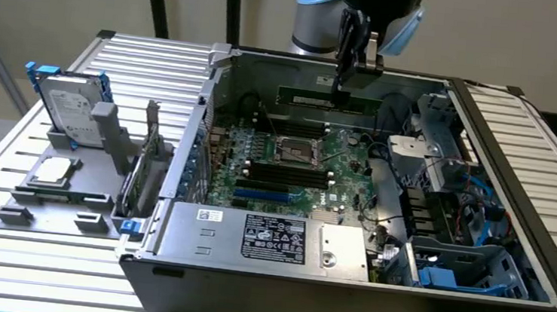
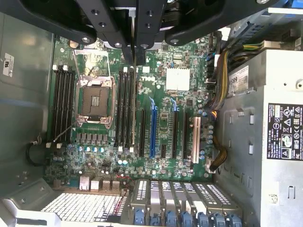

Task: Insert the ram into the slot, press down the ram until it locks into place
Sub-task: 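Insert the ram into the slot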

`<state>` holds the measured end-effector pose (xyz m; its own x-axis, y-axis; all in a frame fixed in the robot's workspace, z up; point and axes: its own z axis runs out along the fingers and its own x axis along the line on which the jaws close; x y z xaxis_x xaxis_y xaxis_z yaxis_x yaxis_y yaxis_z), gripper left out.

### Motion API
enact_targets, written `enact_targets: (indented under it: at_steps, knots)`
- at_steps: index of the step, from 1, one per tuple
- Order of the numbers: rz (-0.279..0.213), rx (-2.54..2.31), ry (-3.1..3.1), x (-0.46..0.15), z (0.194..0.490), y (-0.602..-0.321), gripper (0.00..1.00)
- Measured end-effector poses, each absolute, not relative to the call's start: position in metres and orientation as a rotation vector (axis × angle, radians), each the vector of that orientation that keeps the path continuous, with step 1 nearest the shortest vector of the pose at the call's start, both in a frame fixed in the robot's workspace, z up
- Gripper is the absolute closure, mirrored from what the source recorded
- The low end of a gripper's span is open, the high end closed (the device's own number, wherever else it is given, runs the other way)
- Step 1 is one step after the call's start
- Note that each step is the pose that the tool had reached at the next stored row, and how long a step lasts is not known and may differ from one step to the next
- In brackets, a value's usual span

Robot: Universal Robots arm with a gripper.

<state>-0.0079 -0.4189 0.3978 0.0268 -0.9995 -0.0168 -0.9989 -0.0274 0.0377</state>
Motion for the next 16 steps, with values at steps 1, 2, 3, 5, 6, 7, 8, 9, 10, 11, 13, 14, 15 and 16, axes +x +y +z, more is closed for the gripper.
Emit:
enact_targets:
  at_steps: [1,2,3,5,6,7,8,9,10,11,13,14,15,16]
  knots:
    - [-0.060,2.240,-2.180,-0.008,0.398,-0.419,0.87]
    - [-0.060,2.240,-2.180,-0.008,0.398,-0.419,0.87]
    - [-0.060,2.240,-2.180,-0.008,0.398,-0.419,0.87]
    - [-0.057,2.241,-2.182,-0.011,0.397,-0.419,0.87]
    - [-0.055,2.241,-2.184,-0.014,0.397,-0.419,0.87]
    - [-0.052,2.240,-2.187,-0.018,0.396,-0.419,0.87]
    - [-0.050,2.241,-2.189,-0.021,0.395,-0.419,0.87]
    - [-0.048,2.242,-2.189,-0.023,0.393,-0.419,0.87]
    - [-0.046,2.243,-2.190,-0.024,0.391,-0.419,0.87]
    - [-0.045,2.243,-2.191,-0.025,0.389,-0.419,0.87]
    - [-0.045,2.243,-2.191,-0.026,0.386,-0.419,0.87]
    - [-0.045,2.243,-2.191,-0.026,0.384,-0.419,0.87]
    - [-0.045,2.243,-2.191,-0.026,0.382,-0.419,0.87]
    - [-0.044,2.243,-2.191,-0.026,0.380,-0.419,0.87]
